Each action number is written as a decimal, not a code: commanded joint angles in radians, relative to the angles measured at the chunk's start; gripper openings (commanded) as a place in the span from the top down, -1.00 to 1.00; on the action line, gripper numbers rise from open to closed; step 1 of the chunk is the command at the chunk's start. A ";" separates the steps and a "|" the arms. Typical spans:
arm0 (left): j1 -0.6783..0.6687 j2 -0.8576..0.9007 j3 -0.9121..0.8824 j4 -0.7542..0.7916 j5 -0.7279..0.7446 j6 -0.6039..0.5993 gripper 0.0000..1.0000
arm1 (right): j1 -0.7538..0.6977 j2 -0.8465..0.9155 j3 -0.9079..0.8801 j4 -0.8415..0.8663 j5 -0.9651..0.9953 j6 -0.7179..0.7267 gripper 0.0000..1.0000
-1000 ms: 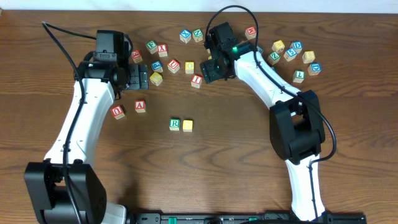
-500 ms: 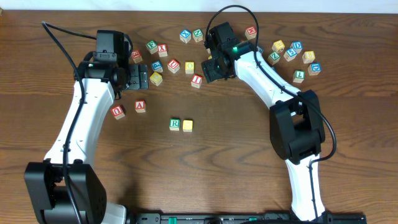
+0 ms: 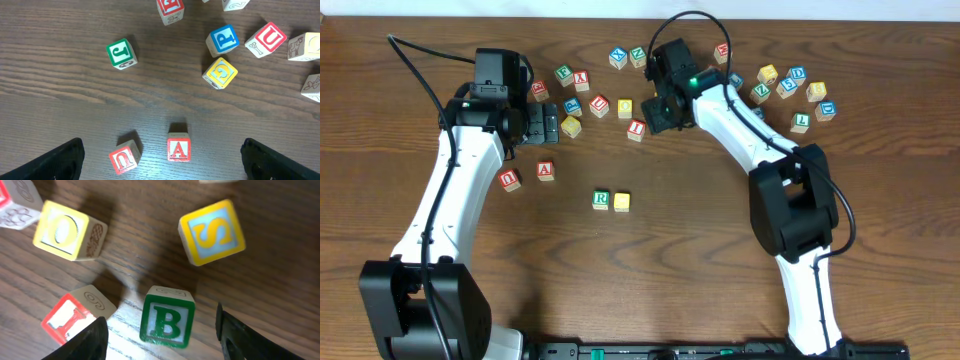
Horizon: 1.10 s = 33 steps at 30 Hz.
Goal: Spell out ROBOT
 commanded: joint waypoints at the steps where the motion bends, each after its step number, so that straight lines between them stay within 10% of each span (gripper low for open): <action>1: 0.004 0.003 0.002 -0.003 0.002 0.006 -0.97 | 0.020 0.031 0.000 0.006 -0.006 0.005 -0.24; 33: 0.004 0.003 0.002 -0.003 0.002 0.006 -0.96 | -0.014 0.031 0.000 0.013 -0.006 0.024 0.18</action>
